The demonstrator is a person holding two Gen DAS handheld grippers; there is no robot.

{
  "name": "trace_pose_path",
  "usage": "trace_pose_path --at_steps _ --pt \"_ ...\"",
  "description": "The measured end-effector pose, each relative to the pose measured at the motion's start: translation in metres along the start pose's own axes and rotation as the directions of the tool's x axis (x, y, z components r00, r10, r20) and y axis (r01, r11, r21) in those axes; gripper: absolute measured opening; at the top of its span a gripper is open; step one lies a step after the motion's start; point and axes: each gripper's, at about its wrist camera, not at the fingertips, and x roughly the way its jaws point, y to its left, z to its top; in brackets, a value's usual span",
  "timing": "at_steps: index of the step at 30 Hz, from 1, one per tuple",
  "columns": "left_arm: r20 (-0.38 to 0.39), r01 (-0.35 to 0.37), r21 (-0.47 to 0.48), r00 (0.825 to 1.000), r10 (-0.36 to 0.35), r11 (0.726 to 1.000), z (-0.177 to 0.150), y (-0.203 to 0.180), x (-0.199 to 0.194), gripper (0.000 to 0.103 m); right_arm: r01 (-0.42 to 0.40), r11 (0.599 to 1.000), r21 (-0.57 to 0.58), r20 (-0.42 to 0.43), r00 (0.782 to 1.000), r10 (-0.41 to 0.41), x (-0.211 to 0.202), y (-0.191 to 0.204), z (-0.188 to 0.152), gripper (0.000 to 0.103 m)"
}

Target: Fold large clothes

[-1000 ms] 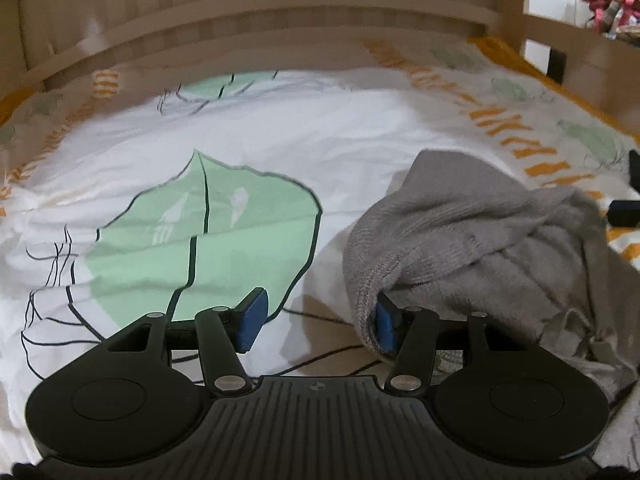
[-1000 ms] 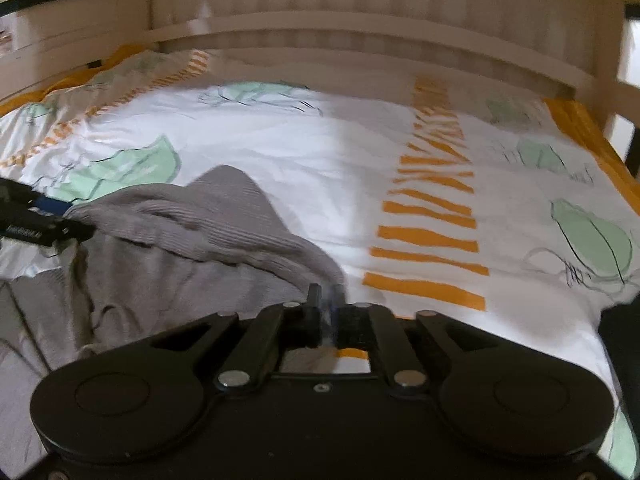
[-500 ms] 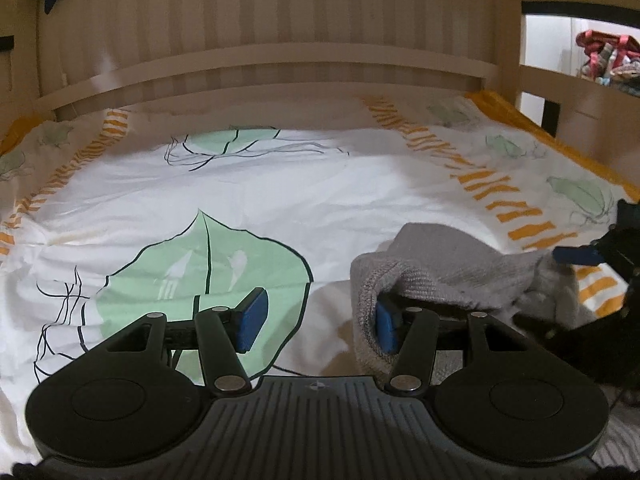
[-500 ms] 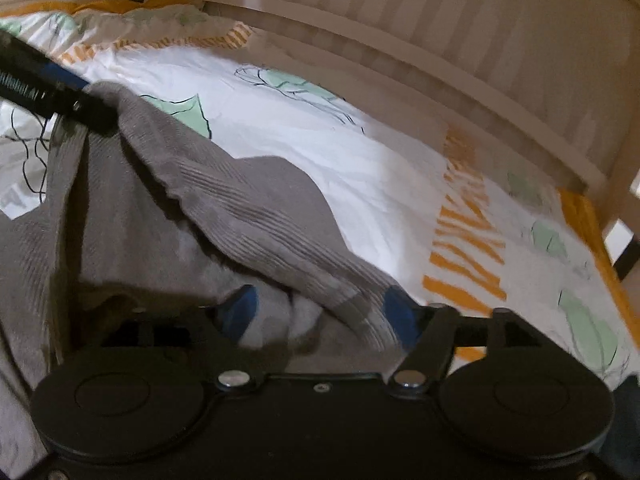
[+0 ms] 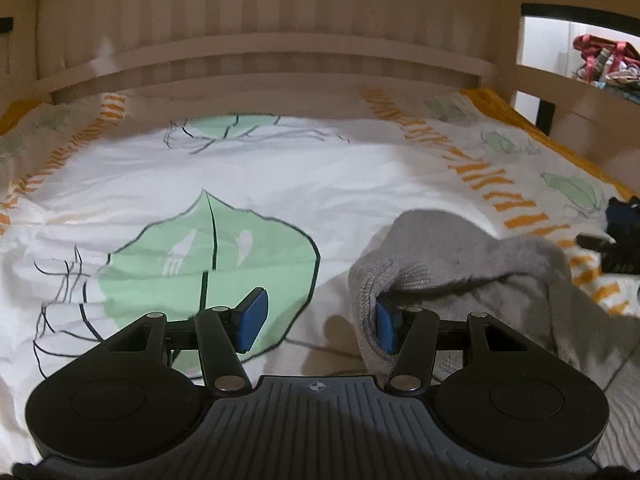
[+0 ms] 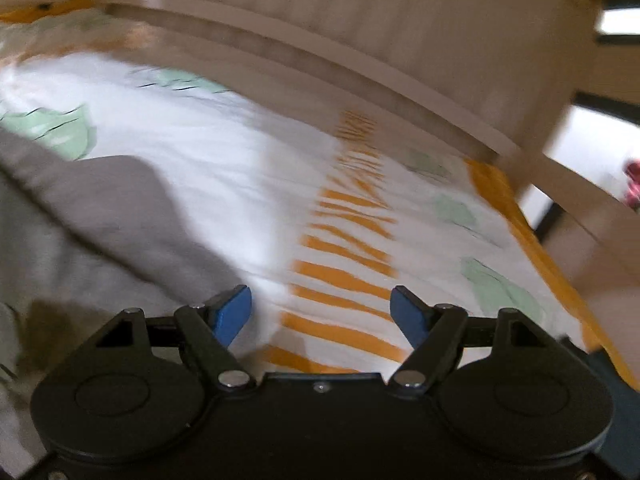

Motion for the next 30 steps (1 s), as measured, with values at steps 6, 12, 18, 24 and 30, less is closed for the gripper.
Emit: trace_pose_path --at_steps 6,12,18,24,30 --pt "0.003 -0.01 -0.029 1.0 0.01 1.0 0.0 -0.002 0.003 0.054 -0.15 0.988 0.047 0.009 0.989 0.15 -0.017 -0.016 -0.012 0.076" --pt "0.048 0.002 -0.008 0.999 -0.001 1.0 0.021 -0.013 -0.004 0.054 -0.251 0.962 -0.104 0.052 0.965 0.257 -0.036 0.062 0.006 0.082" --pt "0.095 0.031 -0.018 0.995 -0.029 0.999 0.03 -0.021 -0.012 0.054 -0.237 0.953 -0.189 0.048 0.967 0.25 -0.022 0.121 0.027 0.089" --pt "0.075 0.017 -0.018 0.997 -0.015 1.0 0.02 -0.012 -0.01 0.054 -0.125 0.987 -0.103 0.022 0.992 0.128 0.003 0.088 0.028 0.087" --pt "-0.005 -0.009 -0.022 1.0 0.009 1.0 -0.001 0.002 0.004 0.054 -0.002 1.0 -0.027 -0.057 0.998 0.0 0.019 0.023 0.006 0.081"
